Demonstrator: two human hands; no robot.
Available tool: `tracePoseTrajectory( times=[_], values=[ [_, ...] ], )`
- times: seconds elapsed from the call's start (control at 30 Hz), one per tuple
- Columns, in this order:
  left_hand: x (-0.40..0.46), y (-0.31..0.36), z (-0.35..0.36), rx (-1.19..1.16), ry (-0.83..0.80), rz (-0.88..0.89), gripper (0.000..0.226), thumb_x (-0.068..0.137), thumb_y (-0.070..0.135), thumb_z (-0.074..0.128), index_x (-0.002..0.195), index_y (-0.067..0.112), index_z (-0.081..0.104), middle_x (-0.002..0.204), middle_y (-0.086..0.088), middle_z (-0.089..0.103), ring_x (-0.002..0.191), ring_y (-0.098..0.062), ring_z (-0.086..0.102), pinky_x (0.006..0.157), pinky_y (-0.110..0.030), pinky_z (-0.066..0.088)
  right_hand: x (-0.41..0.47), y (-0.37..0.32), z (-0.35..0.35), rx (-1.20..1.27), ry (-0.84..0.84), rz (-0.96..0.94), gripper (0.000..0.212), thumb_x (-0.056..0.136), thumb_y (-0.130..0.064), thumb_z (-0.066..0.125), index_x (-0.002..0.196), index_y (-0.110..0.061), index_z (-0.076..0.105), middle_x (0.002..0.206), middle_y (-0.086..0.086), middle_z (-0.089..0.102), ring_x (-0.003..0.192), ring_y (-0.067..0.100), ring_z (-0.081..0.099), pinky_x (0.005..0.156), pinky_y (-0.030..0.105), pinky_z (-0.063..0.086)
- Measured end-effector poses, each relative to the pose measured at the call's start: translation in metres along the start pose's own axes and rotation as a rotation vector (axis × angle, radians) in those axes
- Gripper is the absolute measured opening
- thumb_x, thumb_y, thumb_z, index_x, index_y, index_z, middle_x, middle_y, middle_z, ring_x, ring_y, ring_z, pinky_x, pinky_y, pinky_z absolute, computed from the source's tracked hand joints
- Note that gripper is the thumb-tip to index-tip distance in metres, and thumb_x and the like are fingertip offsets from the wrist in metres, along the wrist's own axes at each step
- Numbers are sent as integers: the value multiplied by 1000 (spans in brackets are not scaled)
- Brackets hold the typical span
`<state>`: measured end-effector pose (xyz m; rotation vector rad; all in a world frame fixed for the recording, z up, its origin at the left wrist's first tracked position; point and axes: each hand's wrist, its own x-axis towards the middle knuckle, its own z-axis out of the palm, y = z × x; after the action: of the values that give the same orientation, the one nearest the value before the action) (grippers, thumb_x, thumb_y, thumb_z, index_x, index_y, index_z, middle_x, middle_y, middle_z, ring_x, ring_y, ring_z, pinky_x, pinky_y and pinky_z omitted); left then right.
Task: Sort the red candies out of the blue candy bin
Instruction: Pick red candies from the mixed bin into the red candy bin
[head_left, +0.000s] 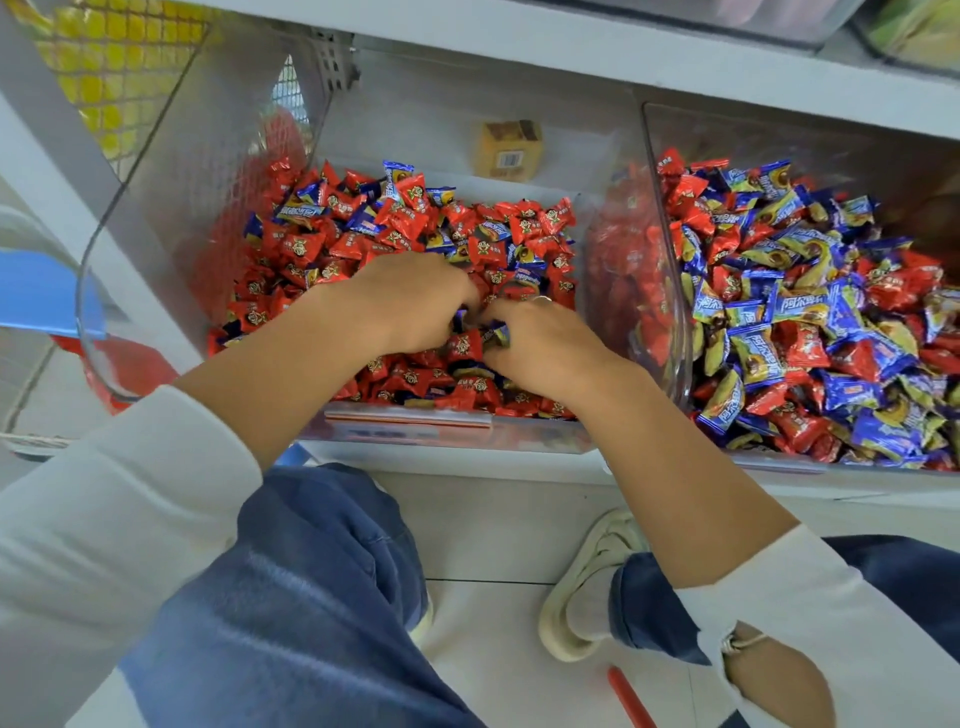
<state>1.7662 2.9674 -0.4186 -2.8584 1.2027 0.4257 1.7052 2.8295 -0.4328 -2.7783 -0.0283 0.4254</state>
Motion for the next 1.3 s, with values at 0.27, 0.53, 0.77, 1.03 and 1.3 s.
tracePoseTrajectory(
  times=[0.27,0.53,0.77,1.03,1.3],
  values=[
    [-2,10,2,231,-29,-3,39,92,2,43,124,22,55,69,3,33,70,-21,42,57,-32,35,6,0,7,-127,-76,-32,45,95,-15,48,139,-24,39,114,18,50,104,40,53,80,39,43],
    [-3,6,-3,86,39,-9,18,91,21,54,107,24,62,79,0,53,74,-21,49,61,-30,37,9,6,10,-67,-63,-4,40,89,-8,53,126,-23,56,115,15,56,101,36,56,79,34,45],
    [-4,-5,0,-98,72,-39,27,90,28,59,116,24,58,84,-8,62,76,-26,53,65,-35,46,0,3,1,-47,-10,12,37,91,-5,52,128,-8,48,117,19,54,106,39,54,79,37,43],
    [-5,-8,-7,-310,214,-94,19,94,25,51,107,11,51,63,-8,52,54,-20,49,53,-35,37,-10,-5,-23,1,192,8,12,92,-12,54,103,-7,52,86,10,55,86,31,56,63,30,34],
    [-18,6,-46,-529,519,-97,26,90,37,56,106,16,58,77,-12,64,61,-28,59,66,-39,47,-69,8,-82,360,445,-57,37,92,-31,58,66,-23,32,58,-6,32,57,14,35,55,29,24]
  ],
)
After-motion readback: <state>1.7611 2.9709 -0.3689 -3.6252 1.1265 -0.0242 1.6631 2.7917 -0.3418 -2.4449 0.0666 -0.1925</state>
